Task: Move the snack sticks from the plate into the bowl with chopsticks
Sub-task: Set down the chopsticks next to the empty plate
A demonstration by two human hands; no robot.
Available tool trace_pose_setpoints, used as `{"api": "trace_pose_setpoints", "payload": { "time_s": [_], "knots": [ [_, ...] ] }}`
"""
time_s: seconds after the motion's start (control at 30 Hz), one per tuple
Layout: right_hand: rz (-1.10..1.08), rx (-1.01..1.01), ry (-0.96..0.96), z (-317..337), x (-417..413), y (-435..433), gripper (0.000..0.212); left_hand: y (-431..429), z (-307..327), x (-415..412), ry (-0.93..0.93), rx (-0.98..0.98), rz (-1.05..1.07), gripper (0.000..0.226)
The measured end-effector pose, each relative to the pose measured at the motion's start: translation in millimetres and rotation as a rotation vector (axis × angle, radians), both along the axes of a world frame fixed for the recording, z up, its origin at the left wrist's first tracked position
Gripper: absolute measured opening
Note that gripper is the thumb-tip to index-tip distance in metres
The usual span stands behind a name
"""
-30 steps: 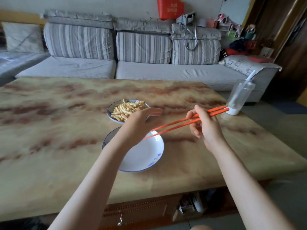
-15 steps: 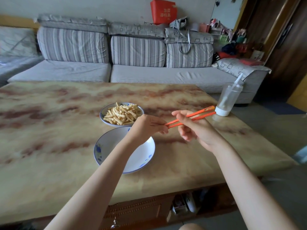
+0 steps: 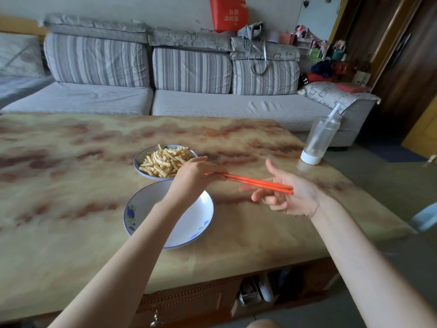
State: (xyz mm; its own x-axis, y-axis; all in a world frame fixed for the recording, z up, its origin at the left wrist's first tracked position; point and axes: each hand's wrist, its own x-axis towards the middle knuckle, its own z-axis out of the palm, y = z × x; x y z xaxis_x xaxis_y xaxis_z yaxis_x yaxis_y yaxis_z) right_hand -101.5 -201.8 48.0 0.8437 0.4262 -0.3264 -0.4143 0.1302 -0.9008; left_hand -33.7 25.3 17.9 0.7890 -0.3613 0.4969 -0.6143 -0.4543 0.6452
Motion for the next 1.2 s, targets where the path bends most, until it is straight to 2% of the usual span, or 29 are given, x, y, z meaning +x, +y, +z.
{"api": "trace_pose_setpoints", "payload": {
  "time_s": [0.13, 0.27, 0.3, 0.37, 0.43, 0.53, 0.63, 0.8, 0.97, 1.07, 1.2],
  "knots": [
    [-0.009, -0.053, 0.024, -3, -3, 11, 0.041, -4, -7, 3, -0.122, -0.001, -0.075, 0.017],
    [-0.195, -0.138, 0.009, -24, -1, 27, 0.019, -5, -27, 11, -0.014, 0.075, -0.013, 0.038],
    [-0.257, -0.203, -0.015, -31, 0, 33, 0.016, -5, -31, 9, 0.016, 0.058, 0.008, 0.044],
    [-0.358, -0.395, -0.080, -45, 2, 43, 0.012, -6, -39, 5, 0.046, 0.031, 0.027, 0.043],
    [-0.403, -0.560, -0.134, -56, 3, 52, 0.012, -6, -46, -1, 0.057, 0.080, 0.033, 0.034],
    [-0.409, -0.729, -0.189, -71, 6, 61, 0.025, -6, -51, -6, 0.063, 0.160, 0.013, 0.027],
    [-0.408, -0.847, -0.243, -85, 8, 68, 0.036, -6, -55, -9, 0.033, 0.316, -0.028, 0.030],
    [-0.474, -0.985, -0.271, -102, 11, 76, 0.026, -10, -65, -14, 0.054, 0.451, -0.008, 0.035],
    [-0.449, -1.245, -0.337, -98, 8, 80, 0.022, -11, -68, -10, 0.008, 0.549, -0.030, 0.032],
    [-0.446, -1.301, -0.363, -96, 4, 75, 0.027, -12, -68, -9, 0.012, 0.576, -0.061, 0.033],
    [-0.470, -1.217, -0.326, -95, 2, 64, 0.031, -11, -68, -8, -0.016, 0.515, -0.101, 0.030]
  ]
}}
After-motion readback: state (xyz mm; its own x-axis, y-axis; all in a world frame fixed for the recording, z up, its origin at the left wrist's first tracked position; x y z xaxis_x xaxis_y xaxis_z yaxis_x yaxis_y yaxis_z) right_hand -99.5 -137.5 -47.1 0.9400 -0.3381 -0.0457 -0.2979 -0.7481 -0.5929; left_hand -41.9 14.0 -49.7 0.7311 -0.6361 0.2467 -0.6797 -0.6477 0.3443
